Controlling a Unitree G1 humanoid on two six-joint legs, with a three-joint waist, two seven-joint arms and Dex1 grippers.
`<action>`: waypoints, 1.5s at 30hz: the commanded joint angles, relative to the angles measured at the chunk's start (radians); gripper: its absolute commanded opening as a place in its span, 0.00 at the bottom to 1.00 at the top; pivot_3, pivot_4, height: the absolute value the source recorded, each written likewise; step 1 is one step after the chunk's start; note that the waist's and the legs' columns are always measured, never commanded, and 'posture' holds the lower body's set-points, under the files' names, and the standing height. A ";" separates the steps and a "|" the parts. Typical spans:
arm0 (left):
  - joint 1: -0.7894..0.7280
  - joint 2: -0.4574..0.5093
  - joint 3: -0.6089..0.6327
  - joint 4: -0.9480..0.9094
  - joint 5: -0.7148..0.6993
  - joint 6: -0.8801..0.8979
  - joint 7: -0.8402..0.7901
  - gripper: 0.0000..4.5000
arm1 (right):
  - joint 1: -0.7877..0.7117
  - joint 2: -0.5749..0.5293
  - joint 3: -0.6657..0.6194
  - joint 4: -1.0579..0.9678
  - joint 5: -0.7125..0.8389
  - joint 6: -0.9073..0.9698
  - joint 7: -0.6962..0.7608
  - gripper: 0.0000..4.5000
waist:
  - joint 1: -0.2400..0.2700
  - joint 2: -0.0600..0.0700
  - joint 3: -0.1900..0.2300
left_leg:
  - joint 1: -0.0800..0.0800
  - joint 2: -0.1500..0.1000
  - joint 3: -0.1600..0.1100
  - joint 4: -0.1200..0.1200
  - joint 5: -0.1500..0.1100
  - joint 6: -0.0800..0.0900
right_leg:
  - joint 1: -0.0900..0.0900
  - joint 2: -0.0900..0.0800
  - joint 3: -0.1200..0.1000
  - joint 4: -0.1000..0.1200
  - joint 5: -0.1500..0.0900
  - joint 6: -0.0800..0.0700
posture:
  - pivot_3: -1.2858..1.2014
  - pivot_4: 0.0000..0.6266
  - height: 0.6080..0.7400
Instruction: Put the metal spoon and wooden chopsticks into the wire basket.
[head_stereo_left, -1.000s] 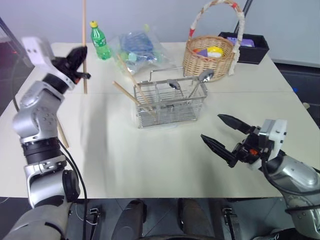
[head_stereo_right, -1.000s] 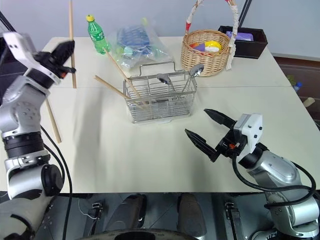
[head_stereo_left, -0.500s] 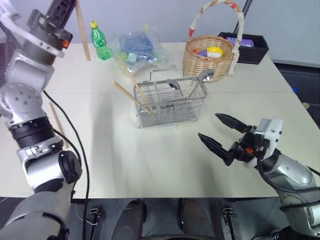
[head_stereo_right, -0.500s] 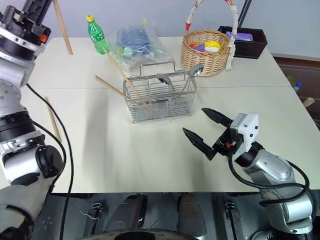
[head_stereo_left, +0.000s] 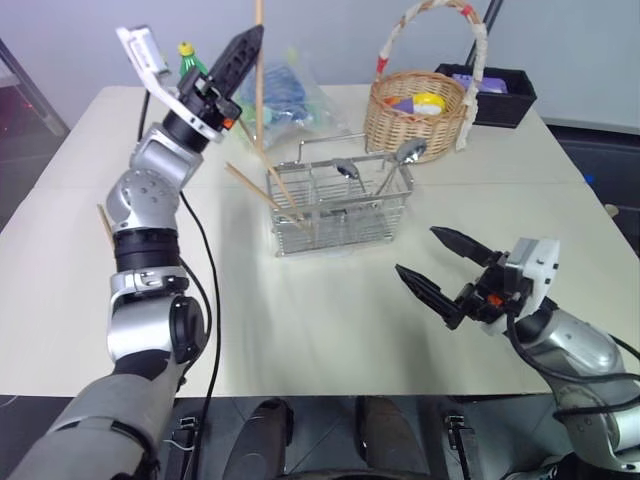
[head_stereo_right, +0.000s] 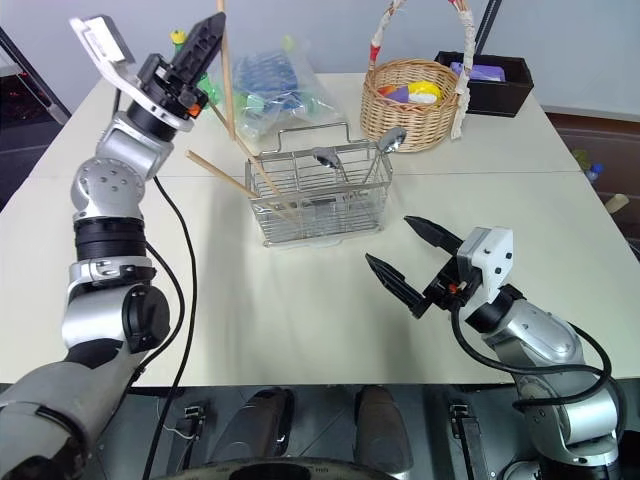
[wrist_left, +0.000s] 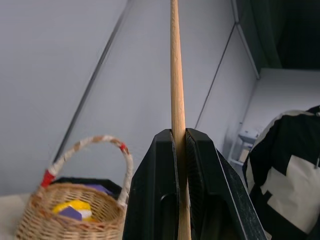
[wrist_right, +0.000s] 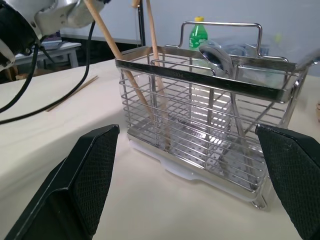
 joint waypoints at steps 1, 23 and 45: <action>-0.022 -0.016 -0.010 -0.009 0.014 -0.033 -0.016 0.00 | 0.009 0.005 -0.014 -0.047 0.004 -0.020 -0.010 1.00 | 0.001 0.000 0.000 | 0.000 0.000 0.000 0.000 0.000 0.000 | 0.000 0.000 0.000 0.000 0.000 0.000 | 0.52 0.24 1.00; 0.013 -0.086 -0.053 0.004 0.075 -0.073 -0.040 0.00 | 0.010 0.011 -0.001 -0.056 -0.001 -0.025 -0.035 1.00 | 0.000 0.000 0.000 | 0.000 0.000 0.000 0.000 0.000 0.000 | 0.000 0.000 0.000 0.000 0.000 0.000 | 0.52 0.24 1.00; 0.071 -0.123 -0.076 -0.094 0.081 -0.072 -0.009 0.82 | -0.008 0.008 0.002 -0.046 0.000 -0.022 -0.035 1.00 | 0.001 0.000 0.000 | 0.000 0.000 0.000 0.000 0.000 0.000 | 0.000 0.000 0.000 0.000 0.000 0.000 | 0.52 0.24 1.00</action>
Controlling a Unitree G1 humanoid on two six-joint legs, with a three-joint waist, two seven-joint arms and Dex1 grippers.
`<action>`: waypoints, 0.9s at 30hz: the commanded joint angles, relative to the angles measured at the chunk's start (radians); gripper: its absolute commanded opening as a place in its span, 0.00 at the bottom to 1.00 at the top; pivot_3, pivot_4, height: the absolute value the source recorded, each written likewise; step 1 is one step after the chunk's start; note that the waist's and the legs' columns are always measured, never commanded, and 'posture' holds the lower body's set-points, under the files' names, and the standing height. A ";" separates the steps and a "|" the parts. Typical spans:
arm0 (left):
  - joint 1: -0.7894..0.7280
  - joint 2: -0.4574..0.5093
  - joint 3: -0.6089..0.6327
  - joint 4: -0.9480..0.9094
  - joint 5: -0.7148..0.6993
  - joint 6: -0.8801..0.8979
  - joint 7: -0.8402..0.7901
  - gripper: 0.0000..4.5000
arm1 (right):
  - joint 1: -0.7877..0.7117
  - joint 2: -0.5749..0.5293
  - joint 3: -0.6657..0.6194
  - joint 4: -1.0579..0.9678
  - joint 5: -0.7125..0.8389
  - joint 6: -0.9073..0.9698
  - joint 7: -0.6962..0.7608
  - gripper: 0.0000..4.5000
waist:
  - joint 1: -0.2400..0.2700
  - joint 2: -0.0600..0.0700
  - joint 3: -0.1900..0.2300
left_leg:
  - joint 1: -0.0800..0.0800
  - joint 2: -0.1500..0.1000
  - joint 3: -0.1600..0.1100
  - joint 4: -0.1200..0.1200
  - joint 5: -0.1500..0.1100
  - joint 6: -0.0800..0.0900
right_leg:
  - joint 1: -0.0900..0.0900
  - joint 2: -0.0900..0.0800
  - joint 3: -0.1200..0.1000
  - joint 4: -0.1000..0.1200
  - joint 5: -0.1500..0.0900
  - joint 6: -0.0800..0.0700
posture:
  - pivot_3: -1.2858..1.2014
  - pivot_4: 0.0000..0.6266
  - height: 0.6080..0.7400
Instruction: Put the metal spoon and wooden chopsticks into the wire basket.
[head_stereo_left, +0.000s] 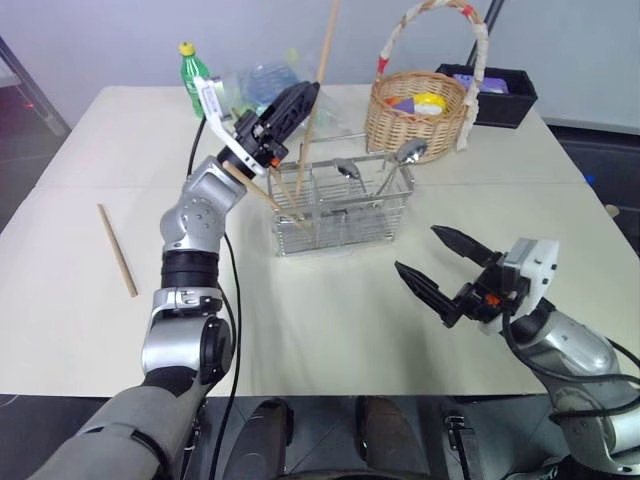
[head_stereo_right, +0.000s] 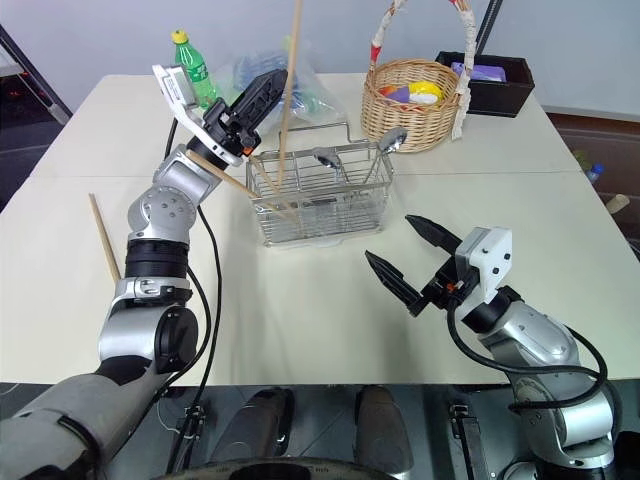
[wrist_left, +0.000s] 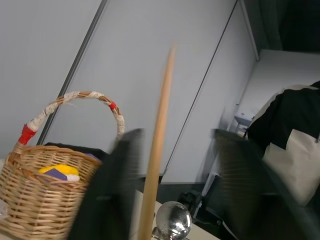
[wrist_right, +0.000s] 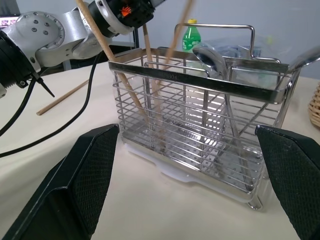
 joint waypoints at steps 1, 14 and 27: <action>-0.012 0.005 -0.001 -0.054 -0.014 -0.002 -0.004 0.92 | -0.002 -0.002 -0.012 -0.038 0.008 -0.015 0.003 1.00 | 0.000 0.000 0.000 | 0.000 0.000 0.000 0.000 0.000 0.000 | 0.000 0.000 0.000 0.000 0.000 0.000 | 0.52 0.24 1.00; -0.064 0.001 0.049 -0.123 -0.087 0.019 0.062 0.92 | -0.004 -0.005 -0.011 -0.033 0.008 -0.014 0.007 1.00 | 0.000 0.000 0.000 | 0.000 0.000 0.000 0.000 0.000 0.000 | 0.000 0.000 0.000 0.000 0.000 0.000 | 0.52 0.24 1.00; -0.152 0.247 0.122 -0.105 -0.010 0.000 0.250 0.92 | -0.063 -0.064 -0.046 -0.008 0.063 0.012 0.068 1.00 | 0.000 0.000 0.000 | 0.001 0.000 0.000 0.000 0.000 0.000 | 0.000 0.000 0.000 0.001 0.000 0.000 | 0.52 0.24 1.00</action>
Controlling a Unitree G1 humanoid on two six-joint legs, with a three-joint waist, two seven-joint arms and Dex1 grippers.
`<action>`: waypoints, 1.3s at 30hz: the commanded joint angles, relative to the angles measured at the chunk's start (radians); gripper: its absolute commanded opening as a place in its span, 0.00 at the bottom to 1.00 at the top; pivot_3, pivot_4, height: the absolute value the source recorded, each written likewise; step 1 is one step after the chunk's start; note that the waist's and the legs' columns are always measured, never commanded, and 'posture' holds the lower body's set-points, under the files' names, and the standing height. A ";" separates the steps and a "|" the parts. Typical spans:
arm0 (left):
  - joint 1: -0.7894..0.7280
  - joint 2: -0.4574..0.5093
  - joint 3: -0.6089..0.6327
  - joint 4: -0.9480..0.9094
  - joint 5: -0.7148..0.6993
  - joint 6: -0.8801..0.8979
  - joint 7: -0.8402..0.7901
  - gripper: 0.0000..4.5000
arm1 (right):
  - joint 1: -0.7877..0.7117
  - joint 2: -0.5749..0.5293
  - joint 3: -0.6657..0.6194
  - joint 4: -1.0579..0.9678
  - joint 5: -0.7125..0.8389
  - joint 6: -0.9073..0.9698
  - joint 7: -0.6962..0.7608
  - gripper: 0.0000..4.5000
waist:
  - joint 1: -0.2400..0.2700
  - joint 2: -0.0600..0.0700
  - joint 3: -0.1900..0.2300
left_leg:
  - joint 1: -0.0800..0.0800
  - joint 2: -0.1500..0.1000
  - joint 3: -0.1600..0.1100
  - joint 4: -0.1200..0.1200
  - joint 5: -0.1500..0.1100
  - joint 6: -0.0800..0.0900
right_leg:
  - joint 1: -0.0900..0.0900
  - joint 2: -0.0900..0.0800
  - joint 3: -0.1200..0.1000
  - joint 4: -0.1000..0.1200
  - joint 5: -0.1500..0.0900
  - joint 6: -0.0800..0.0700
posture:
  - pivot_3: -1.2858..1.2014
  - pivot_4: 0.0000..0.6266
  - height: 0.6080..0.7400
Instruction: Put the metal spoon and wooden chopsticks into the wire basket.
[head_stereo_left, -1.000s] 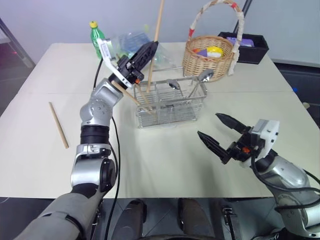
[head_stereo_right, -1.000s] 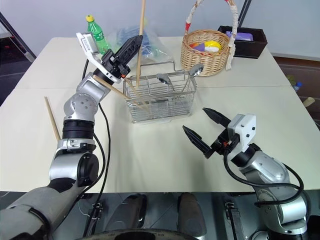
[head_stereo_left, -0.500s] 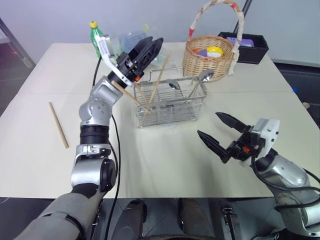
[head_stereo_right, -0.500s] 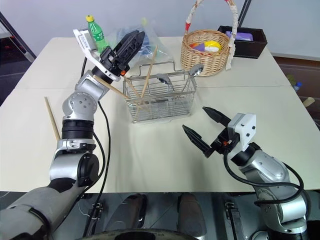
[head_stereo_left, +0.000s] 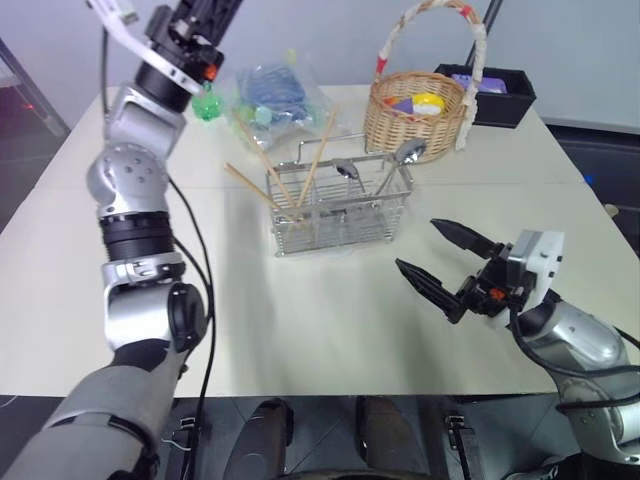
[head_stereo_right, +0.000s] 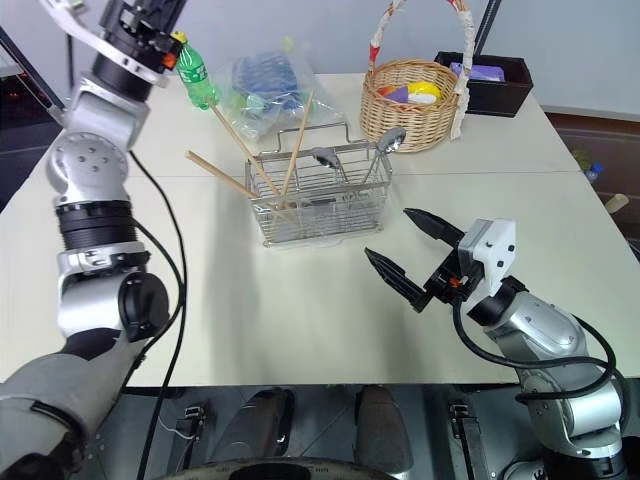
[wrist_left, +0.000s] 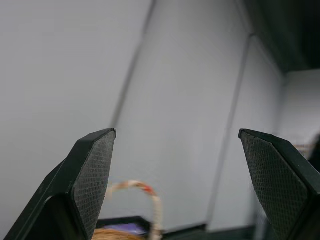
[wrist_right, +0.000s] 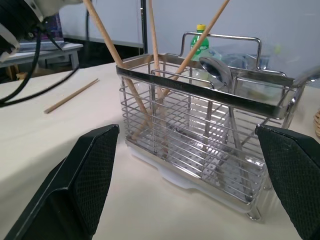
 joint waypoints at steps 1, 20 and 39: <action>0.012 0.085 0.005 -0.018 0.089 -0.020 0.100 0.92 | -0.021 -0.030 -0.033 -0.025 0.046 0.009 0.030 1.00 | 0.001 0.000 0.000 | 0.000 0.000 0.000 0.000 0.000 0.000 | 0.000 0.000 0.000 0.000 0.000 0.000 | 0.52 0.24 1.00; 0.561 0.137 0.096 -0.253 0.466 0.290 0.851 0.92 | -0.034 -0.259 -0.154 -0.035 0.211 0.103 0.233 1.00 | 0.006 -0.002 0.000 | -0.001 0.000 -0.001 0.000 0.000 0.000 | -0.001 0.000 0.000 0.001 0.000 0.000 | 0.52 0.24 1.00; 0.512 0.043 0.268 -0.250 0.447 0.627 1.062 0.92 | -0.031 -0.304 -0.201 0.024 0.182 0.101 0.332 1.00 | 0.004 -0.003 0.000 | 0.000 0.000 -0.001 0.000 0.000 0.000 | 0.000 0.000 0.000 0.001 0.000 0.000 | 0.52 0.24 1.00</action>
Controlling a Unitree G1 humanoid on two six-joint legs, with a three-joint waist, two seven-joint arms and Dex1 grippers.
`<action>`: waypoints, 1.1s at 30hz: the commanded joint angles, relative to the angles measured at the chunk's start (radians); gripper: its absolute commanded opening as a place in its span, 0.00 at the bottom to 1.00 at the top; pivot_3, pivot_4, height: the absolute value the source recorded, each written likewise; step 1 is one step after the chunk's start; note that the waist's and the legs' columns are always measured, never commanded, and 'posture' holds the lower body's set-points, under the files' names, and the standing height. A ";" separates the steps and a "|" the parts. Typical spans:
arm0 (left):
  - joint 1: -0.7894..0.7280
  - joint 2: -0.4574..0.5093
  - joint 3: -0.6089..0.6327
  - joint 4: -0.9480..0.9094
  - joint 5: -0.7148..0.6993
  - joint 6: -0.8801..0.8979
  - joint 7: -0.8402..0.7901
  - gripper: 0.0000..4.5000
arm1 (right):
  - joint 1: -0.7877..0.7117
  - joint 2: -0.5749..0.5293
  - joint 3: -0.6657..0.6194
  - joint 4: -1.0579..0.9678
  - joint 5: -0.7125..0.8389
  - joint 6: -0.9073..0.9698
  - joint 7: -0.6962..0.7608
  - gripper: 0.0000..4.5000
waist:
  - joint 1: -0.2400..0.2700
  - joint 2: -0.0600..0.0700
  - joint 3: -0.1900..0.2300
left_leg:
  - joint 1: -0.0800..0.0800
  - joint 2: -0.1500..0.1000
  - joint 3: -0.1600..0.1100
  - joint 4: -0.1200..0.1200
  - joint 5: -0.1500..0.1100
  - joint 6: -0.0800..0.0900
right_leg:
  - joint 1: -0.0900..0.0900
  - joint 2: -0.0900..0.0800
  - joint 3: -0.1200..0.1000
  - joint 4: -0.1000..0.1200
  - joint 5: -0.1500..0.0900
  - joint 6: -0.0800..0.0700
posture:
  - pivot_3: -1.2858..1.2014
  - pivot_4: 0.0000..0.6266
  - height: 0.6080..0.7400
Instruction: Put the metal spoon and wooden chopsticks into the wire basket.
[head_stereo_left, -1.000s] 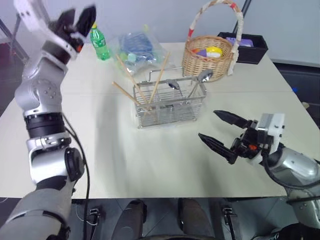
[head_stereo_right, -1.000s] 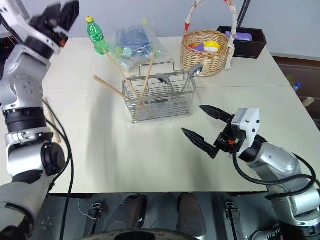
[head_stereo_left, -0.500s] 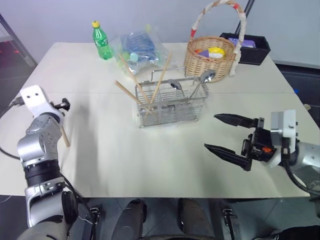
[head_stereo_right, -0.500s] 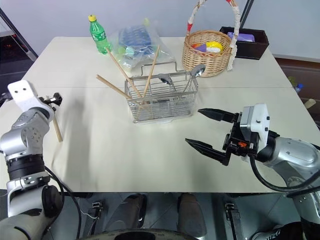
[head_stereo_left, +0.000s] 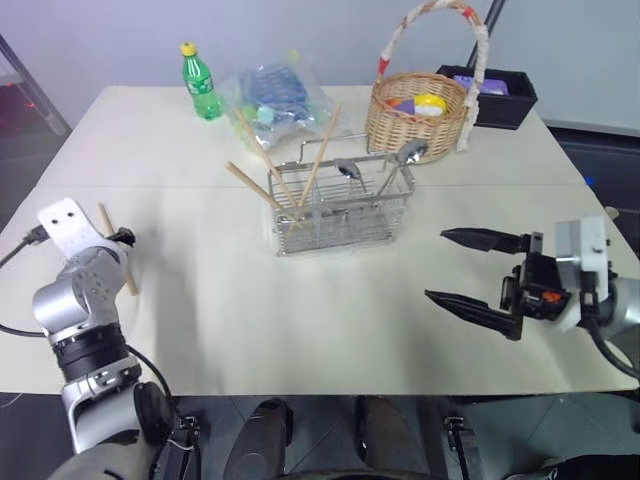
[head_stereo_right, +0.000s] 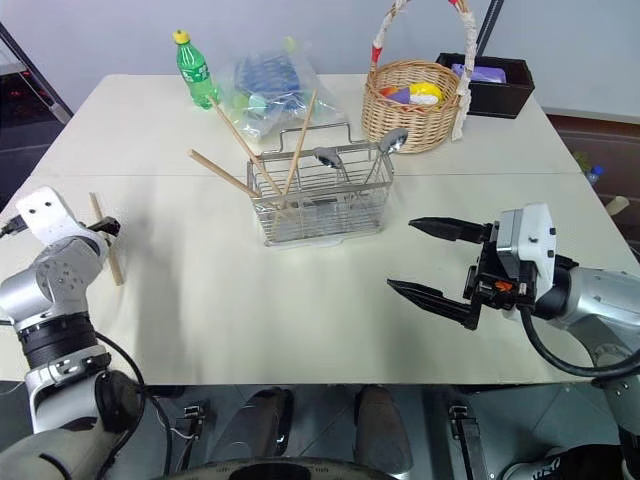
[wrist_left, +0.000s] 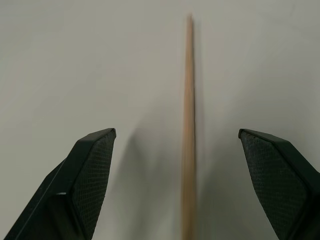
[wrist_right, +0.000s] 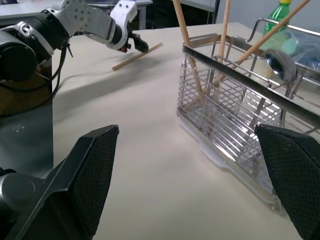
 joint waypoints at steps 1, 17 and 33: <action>-0.041 0.012 0.044 0.000 -0.001 0.061 0.031 0.92 | 0.008 -0.001 -0.028 -0.022 -0.001 -0.010 0.003 1.00 | 0.000 0.000 0.000 | 0.000 0.000 0.000 0.000 0.000 0.000 | 0.000 0.000 0.000 0.000 0.000 0.000 | 0.52 0.24 1.00; -0.142 0.096 0.041 0.135 0.047 0.193 -0.002 0.92 | 0.013 -0.006 -0.041 -0.035 0.012 0.003 -0.009 1.00 | 0.000 0.000 0.000 | 0.000 0.000 0.000 0.000 0.000 0.000 | 0.000 0.000 0.000 0.001 0.000 0.000 | 0.52 0.24 1.00; -0.125 0.066 0.074 0.120 0.042 0.174 -0.017 0.01 | 0.034 -0.003 -0.042 -0.023 -0.004 -0.001 0.014 1.00 | -0.001 0.000 0.000 | 0.000 0.000 0.000 0.000 0.000 0.000 | -0.001 0.000 0.000 0.001 0.000 0.000 | 0.52 0.24 1.00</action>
